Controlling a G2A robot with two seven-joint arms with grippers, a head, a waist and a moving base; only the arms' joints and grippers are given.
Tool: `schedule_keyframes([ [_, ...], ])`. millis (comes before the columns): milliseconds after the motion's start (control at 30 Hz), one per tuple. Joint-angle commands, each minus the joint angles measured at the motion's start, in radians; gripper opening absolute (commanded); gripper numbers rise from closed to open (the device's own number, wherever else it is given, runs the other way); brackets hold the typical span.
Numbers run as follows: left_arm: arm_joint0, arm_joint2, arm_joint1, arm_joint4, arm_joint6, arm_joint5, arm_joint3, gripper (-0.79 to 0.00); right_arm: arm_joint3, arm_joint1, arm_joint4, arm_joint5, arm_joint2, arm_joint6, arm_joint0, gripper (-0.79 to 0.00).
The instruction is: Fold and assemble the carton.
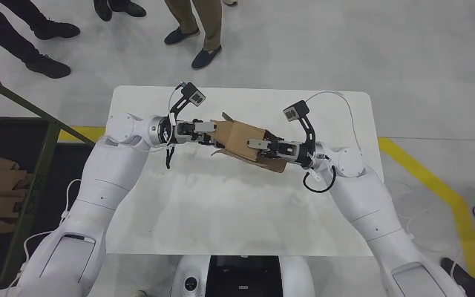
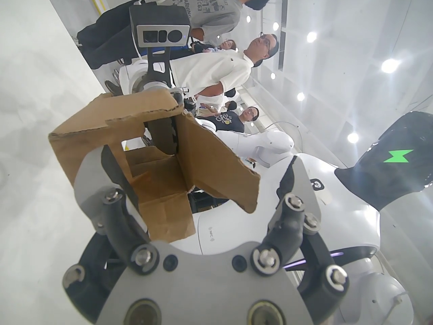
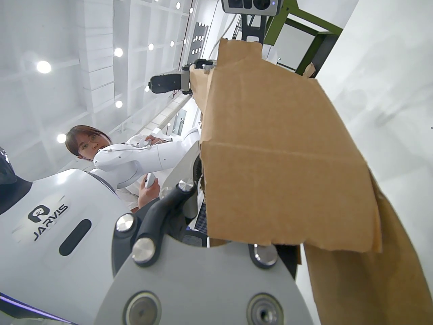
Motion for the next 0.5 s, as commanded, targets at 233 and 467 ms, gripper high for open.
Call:
schedule_keyframes([
  [233,0.020,-0.040,0.009,0.010,0.035,-0.019,0.001,0.000,0.020,0.008,0.017,-0.008,0.060,-0.076,-0.013,-0.785],
  [467,0.039,-0.031,0.009,-0.005,0.018,0.000,-0.028,0.000,0.037,0.008,-0.021,-0.004,0.080,-0.180,-0.016,-0.785],
])
